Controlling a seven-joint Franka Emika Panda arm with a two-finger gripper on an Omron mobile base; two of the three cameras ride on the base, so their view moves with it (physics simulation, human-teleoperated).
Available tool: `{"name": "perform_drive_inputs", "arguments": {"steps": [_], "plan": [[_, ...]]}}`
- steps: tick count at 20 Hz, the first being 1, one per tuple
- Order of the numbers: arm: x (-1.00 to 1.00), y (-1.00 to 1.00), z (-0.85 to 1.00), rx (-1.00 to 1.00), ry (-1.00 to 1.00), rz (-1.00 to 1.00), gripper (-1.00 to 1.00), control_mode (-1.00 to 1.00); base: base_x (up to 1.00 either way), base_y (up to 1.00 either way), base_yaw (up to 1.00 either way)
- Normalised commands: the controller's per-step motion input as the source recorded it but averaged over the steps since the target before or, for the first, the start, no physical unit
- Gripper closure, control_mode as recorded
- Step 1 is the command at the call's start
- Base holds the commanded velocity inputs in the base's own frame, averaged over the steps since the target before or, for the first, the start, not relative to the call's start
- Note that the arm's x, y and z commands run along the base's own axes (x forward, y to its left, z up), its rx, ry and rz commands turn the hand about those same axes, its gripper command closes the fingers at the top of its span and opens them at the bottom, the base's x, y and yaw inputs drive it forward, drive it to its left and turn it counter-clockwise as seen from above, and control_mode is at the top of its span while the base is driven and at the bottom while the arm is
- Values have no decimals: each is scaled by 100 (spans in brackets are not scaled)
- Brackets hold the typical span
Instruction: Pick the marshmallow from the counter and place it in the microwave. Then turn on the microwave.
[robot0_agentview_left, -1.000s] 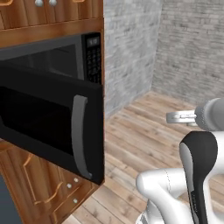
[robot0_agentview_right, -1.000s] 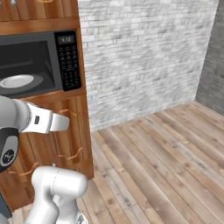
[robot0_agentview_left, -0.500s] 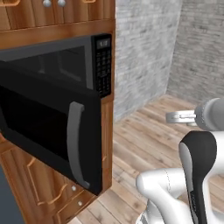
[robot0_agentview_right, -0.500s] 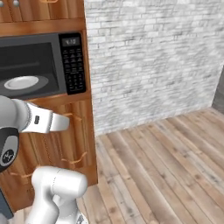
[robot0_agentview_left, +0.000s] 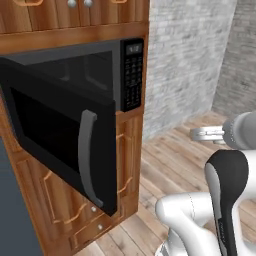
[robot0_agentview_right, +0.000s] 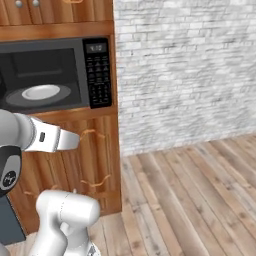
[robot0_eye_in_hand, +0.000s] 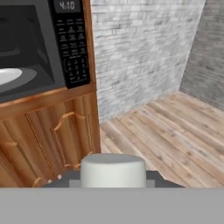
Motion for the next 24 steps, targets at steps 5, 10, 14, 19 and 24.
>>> {"name": "perform_drive_inputs", "arguments": {"steps": [5,10,14,19,24], "plan": [[0,0,0,0,0,0,100,100,16,-24,33],[0,0,0,0,0,0,100,100,27,-27,35],[0,0,0,0,0,0,100,100,32,-28,36],[0,0,0,0,0,0,100,100,27,-34,34],[0,0,0,0,0,0,100,100,30,-27,31]]}}
